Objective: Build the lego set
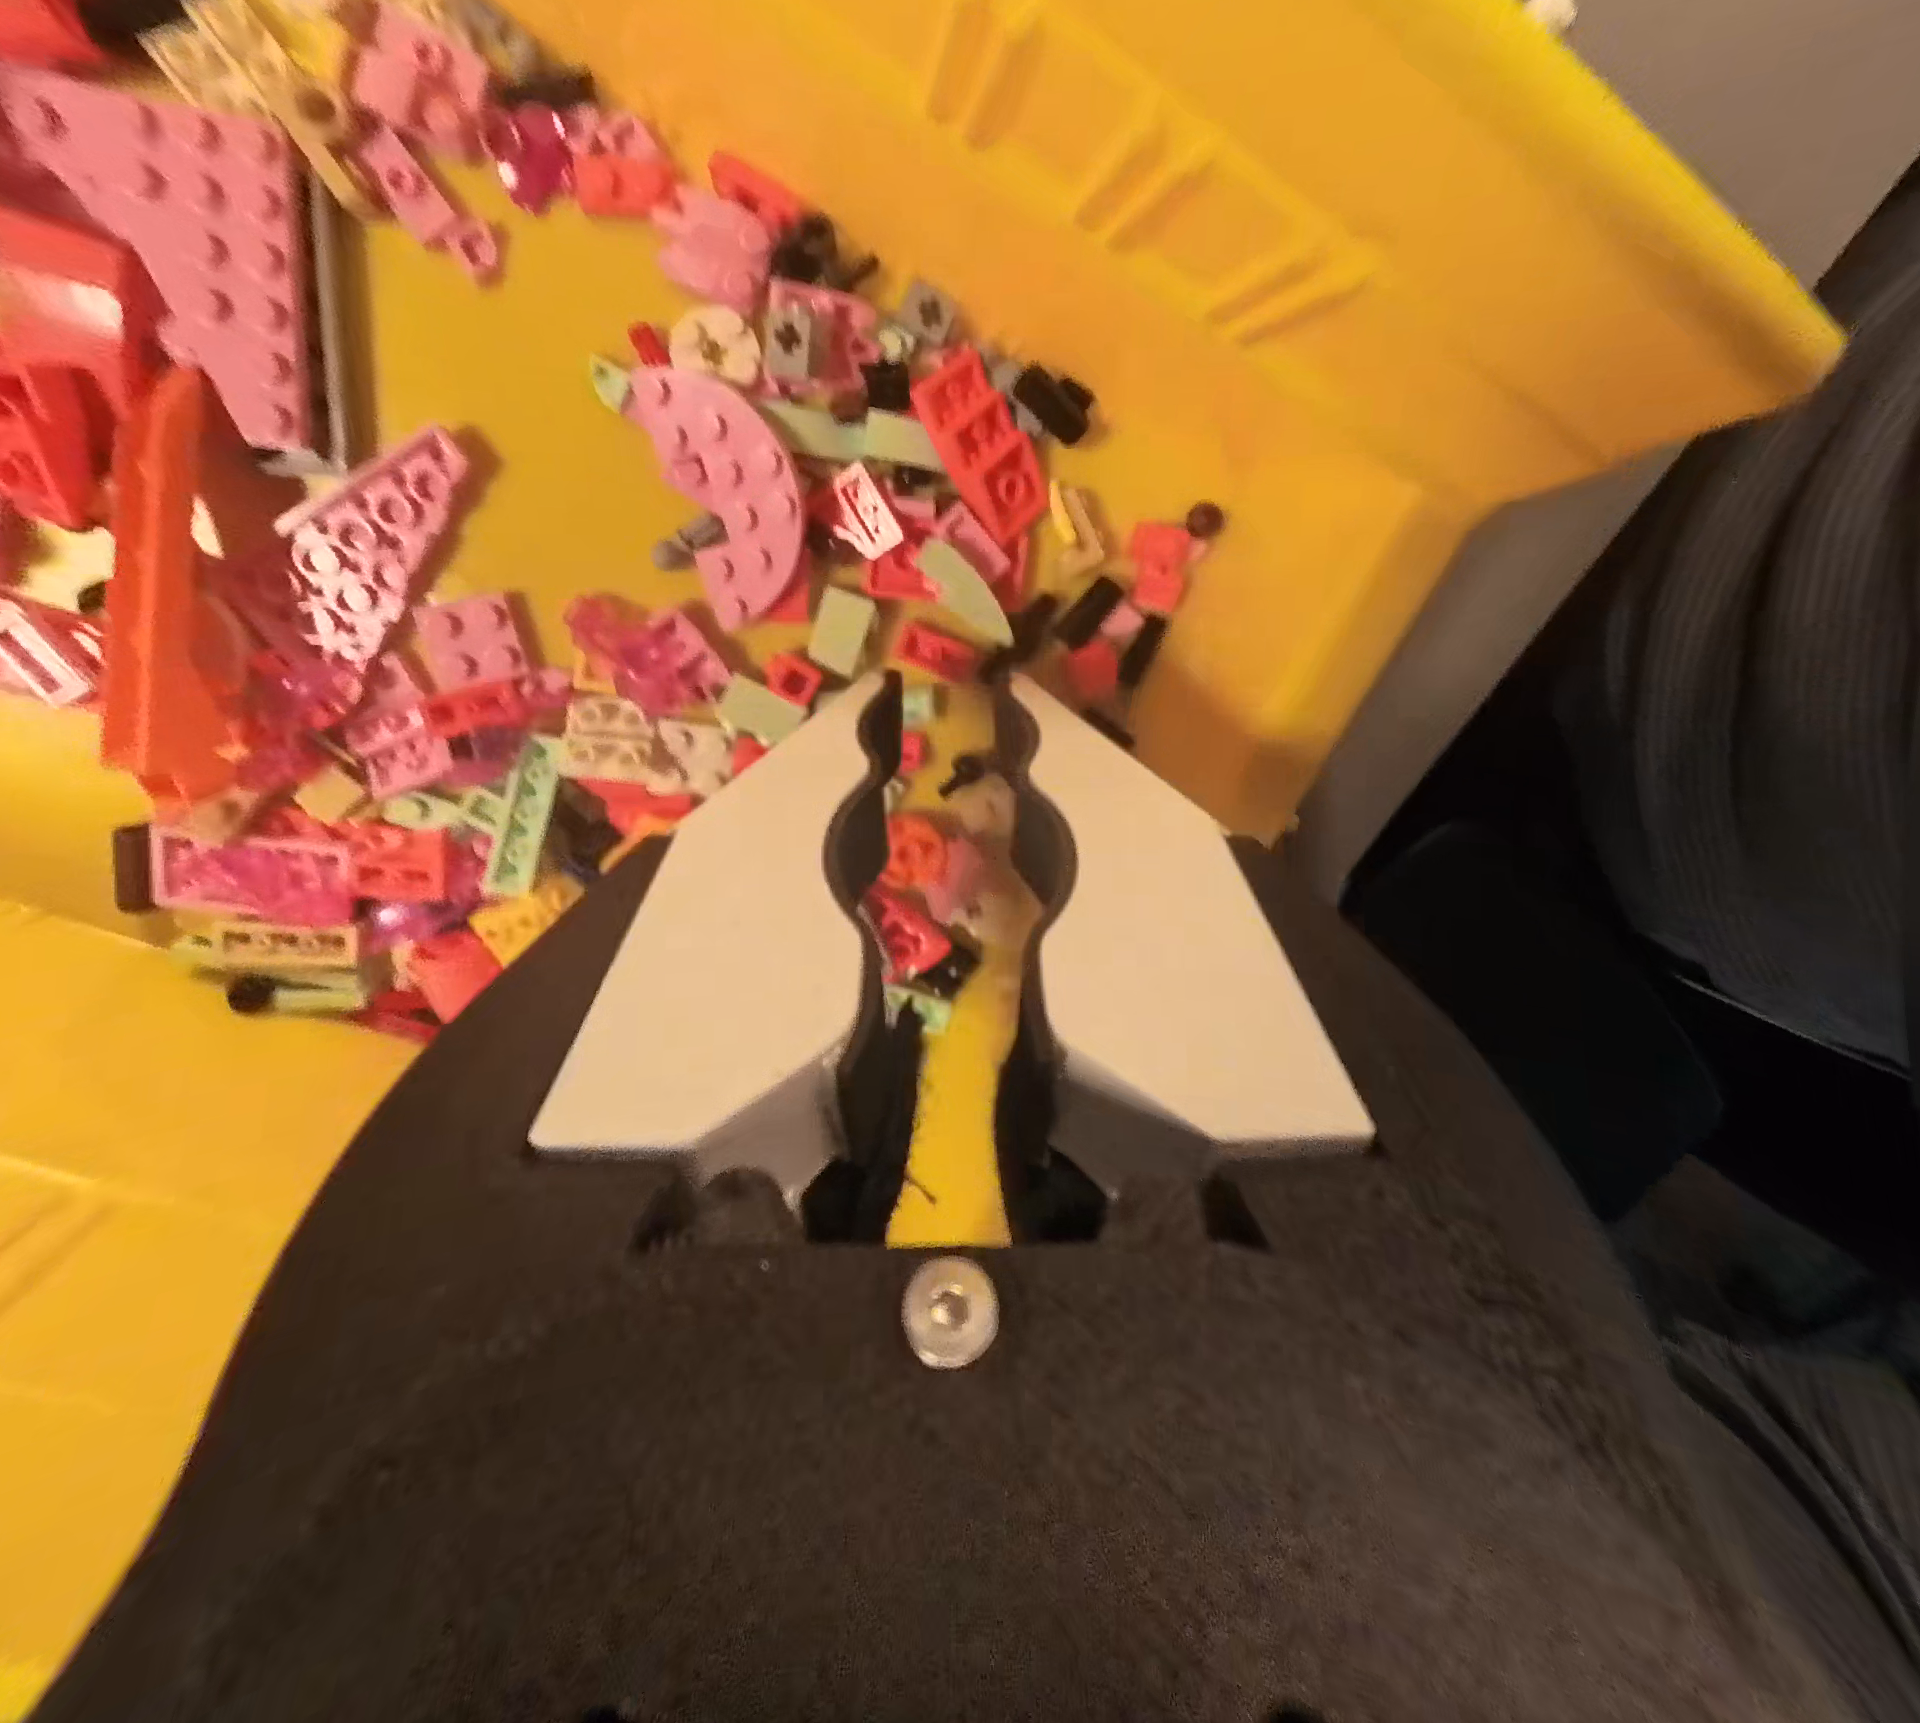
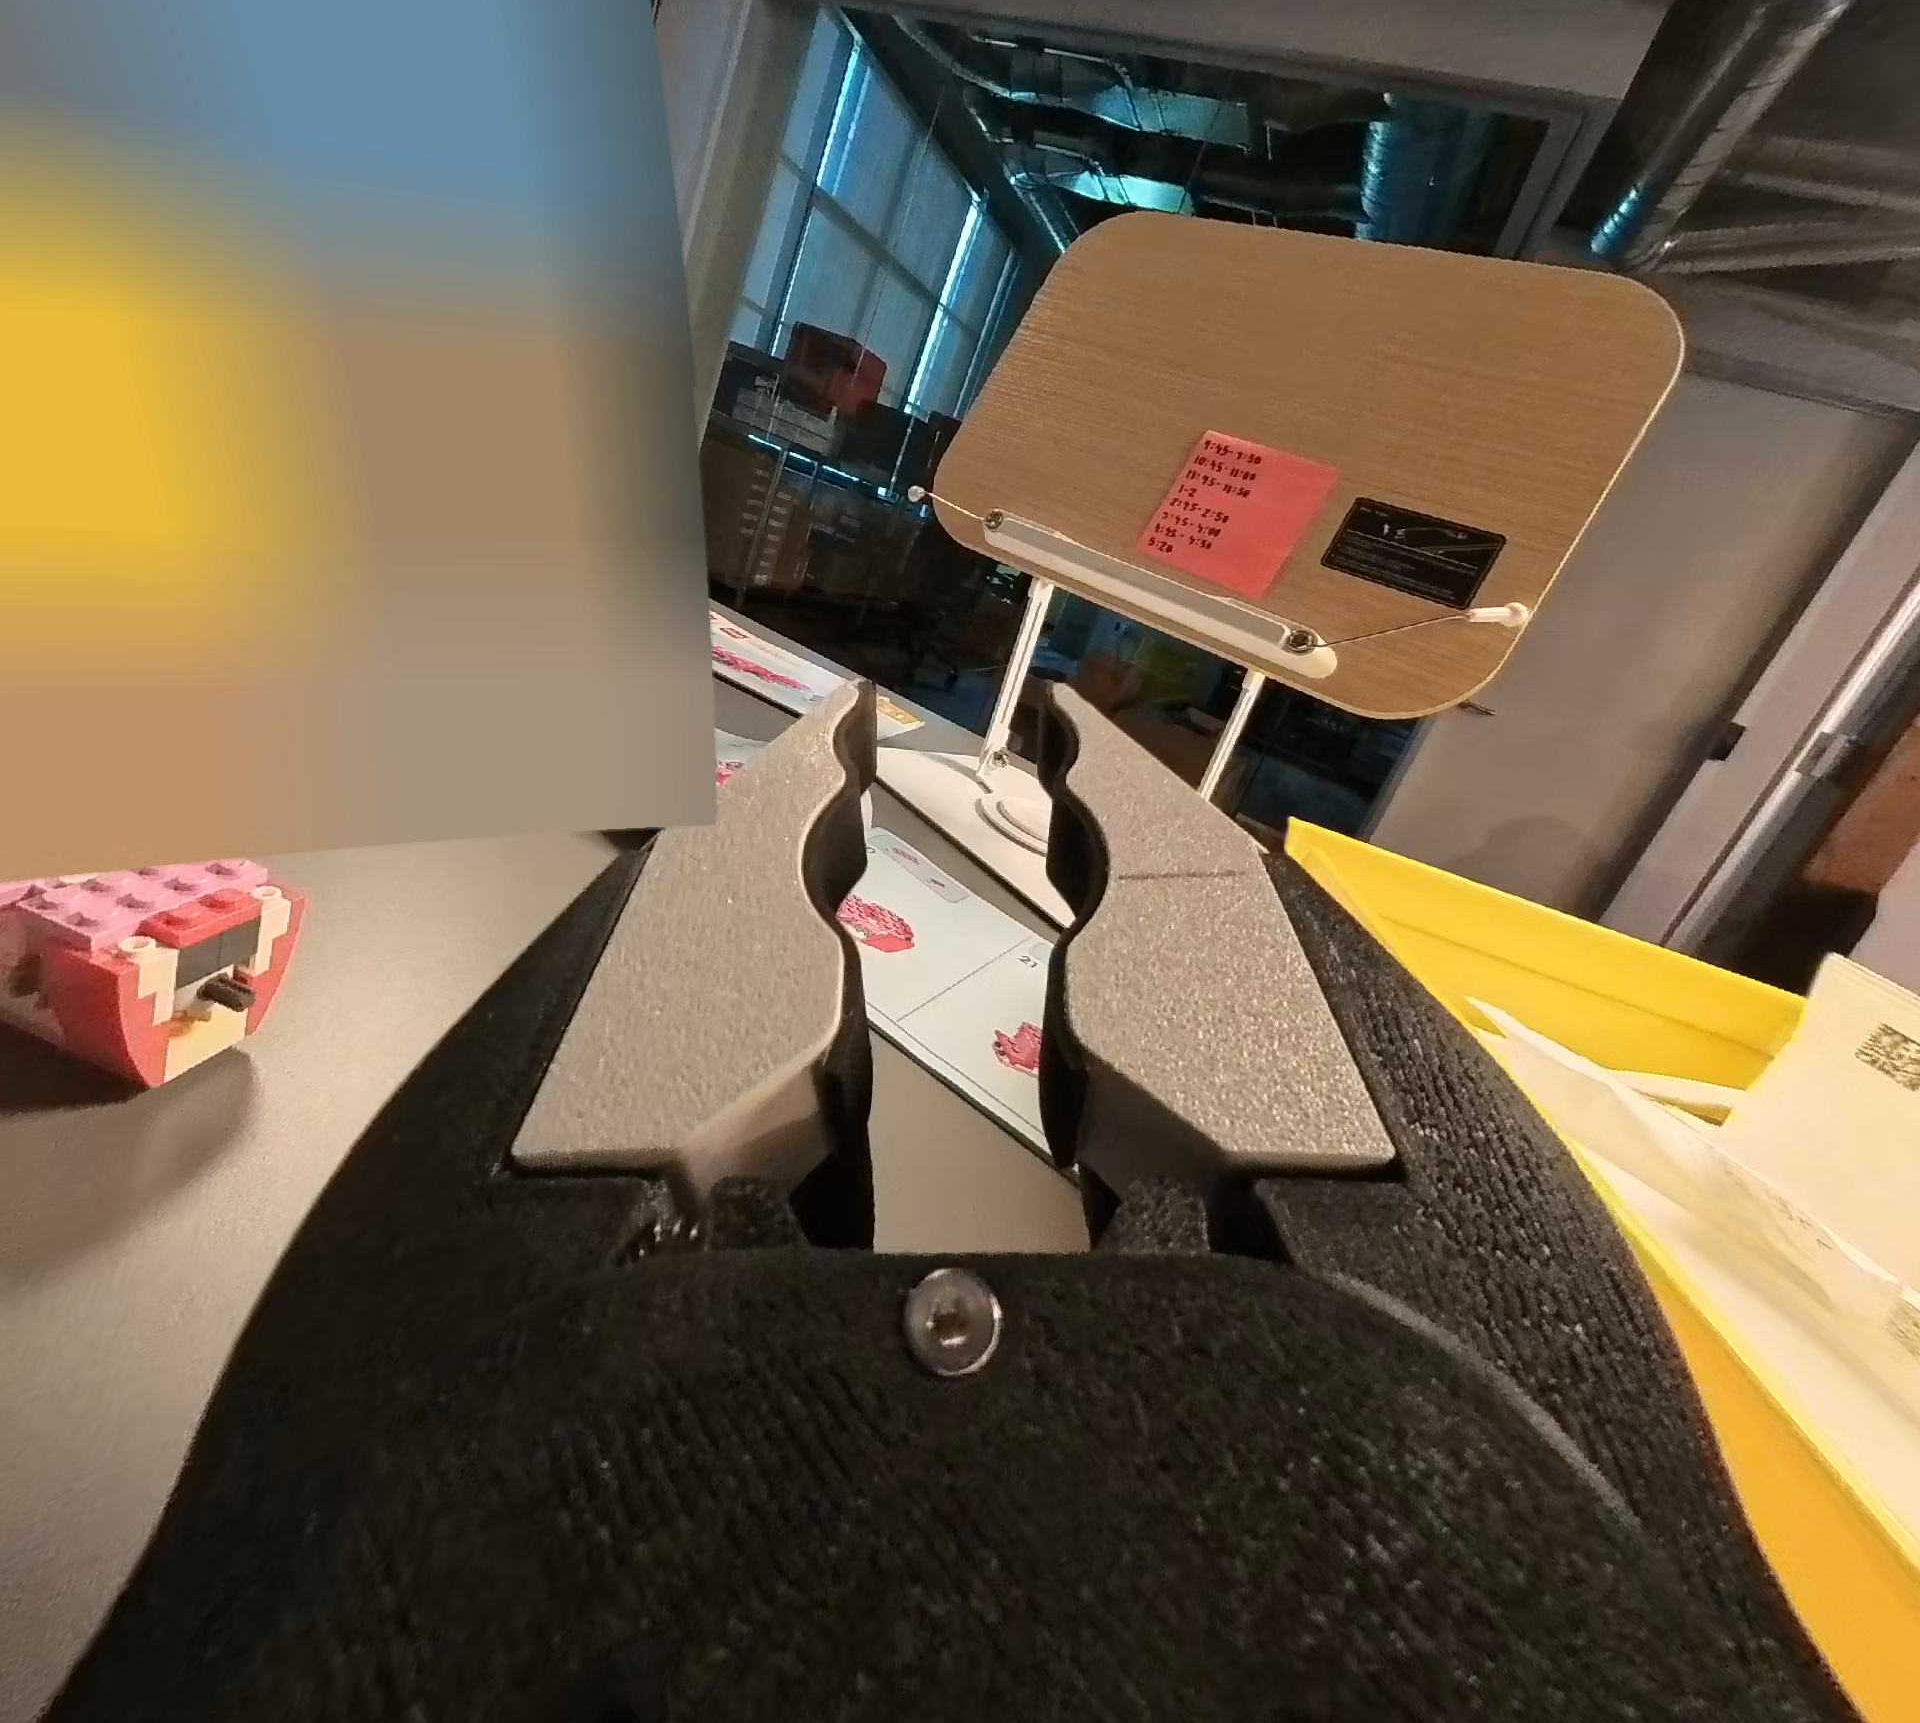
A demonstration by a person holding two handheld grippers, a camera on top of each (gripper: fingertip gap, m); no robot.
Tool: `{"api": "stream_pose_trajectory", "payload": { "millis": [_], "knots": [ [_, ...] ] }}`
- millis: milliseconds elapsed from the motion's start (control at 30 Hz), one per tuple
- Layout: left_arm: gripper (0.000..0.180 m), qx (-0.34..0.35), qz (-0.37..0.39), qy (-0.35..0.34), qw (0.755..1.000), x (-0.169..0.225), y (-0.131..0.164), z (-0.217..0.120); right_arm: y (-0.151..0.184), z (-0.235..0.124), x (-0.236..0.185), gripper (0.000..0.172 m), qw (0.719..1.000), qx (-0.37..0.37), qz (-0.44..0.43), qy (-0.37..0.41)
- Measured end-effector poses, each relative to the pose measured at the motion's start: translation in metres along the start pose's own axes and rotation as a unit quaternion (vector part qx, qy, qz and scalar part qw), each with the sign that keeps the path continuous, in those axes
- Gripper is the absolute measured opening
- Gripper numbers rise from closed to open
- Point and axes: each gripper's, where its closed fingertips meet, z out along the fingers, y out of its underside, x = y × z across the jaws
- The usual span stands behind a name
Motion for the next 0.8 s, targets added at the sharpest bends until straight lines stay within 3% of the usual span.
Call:
{"api": "stream_pose_trajectory", "payload": {
  "millis": [267, 500, 633, 800],
  "knots": [
    [0.017, -0.057, 0.02, 0.005, 0.998, 0.01, 0.013, 0.004, 0.001, 0.0, -0.001, 0.029, 1.0, -0.002, -0.004, 0.0],
    [0.014, 0.057, 0.08, -0.065, 0.993, -0.01, -0.032, 0.002, 0.001, 0.001, -0.001, 0.029, 1.0, -0.003, -0.005, -0.001],
    [0.014, 0.028, 0.084, -0.05, 0.995, -0.008, -0.027, 0.007, 0.001, 0.0, -0.001, 0.029, 1.0, -0.003, -0.005, -0.001],
    [0.018, 0.042, 0.088, -0.037, 0.995, -0.004, -0.033, 0.012, 0.001, 0.001, -0.003, 0.029, 1.0, -0.004, -0.006, -0.004]
  ]
}}
